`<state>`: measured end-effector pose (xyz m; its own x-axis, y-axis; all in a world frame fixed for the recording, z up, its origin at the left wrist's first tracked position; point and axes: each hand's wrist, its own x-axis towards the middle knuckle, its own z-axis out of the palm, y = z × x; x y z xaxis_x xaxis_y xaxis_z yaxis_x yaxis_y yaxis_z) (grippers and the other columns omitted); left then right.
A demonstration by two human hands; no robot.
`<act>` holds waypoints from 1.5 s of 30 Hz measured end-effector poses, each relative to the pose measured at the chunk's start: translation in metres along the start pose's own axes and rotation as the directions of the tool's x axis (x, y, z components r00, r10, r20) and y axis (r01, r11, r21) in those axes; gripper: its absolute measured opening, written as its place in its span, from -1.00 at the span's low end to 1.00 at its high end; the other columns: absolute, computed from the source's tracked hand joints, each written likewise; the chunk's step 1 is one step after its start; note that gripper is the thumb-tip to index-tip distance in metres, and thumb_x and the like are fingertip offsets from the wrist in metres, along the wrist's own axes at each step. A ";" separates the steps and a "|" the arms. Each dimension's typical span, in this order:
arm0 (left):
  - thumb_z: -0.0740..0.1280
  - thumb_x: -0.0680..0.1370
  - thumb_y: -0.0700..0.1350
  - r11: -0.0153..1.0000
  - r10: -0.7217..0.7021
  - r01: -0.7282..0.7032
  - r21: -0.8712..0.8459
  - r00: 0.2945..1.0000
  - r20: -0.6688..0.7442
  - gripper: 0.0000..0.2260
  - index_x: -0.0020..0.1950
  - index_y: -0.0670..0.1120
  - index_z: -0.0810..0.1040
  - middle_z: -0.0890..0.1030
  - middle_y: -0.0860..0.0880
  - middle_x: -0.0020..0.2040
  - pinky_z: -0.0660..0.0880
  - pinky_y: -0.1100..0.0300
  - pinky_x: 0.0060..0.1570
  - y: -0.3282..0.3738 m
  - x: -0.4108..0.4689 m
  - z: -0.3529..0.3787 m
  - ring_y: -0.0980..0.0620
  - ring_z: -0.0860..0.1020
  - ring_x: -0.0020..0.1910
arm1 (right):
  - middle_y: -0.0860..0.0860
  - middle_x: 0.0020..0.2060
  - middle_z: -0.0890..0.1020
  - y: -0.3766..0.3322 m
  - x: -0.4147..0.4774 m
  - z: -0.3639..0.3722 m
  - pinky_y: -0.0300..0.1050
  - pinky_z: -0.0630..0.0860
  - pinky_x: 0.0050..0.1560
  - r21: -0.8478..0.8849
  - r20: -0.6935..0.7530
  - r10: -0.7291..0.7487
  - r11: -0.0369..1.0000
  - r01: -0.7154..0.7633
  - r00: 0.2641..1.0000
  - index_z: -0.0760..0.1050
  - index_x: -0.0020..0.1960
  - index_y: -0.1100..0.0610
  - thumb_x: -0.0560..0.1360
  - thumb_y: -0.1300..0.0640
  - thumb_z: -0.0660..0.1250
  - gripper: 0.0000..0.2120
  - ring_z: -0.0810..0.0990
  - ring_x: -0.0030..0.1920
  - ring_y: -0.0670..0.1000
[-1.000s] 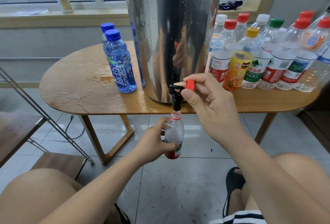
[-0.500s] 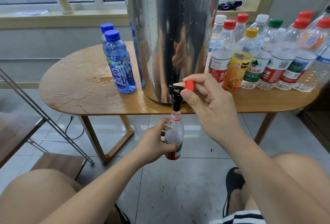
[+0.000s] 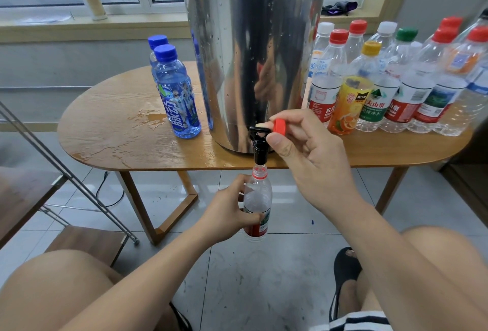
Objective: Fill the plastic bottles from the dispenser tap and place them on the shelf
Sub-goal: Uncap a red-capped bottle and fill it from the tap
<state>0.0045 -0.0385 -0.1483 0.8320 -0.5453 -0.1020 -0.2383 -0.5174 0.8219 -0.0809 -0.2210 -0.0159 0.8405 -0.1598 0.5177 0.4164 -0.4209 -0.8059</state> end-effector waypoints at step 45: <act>0.63 0.47 -0.05 0.999 0.032 -0.033 -0.017 0.999 -0.021 -0.38 0.41 0.20 0.40 0.65 0.16 0.31 0.60 0.41 -0.07 0.000 -0.002 0.001 0.16 0.62 0.24 | -0.11 0.11 0.75 0.000 0.000 0.000 -0.11 0.64 0.22 -0.022 -0.002 0.020 1.000 -0.020 1.000 0.54 0.36 0.07 0.68 -0.02 0.39 -0.70 0.71 0.22 -0.04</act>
<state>0.0027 -0.0379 -0.1485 0.8342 -0.5477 -0.0636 -0.2569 -0.4882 0.8341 -0.0812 -0.2214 -0.0164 0.8479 -0.1698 0.5022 0.3918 -0.4374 -0.8094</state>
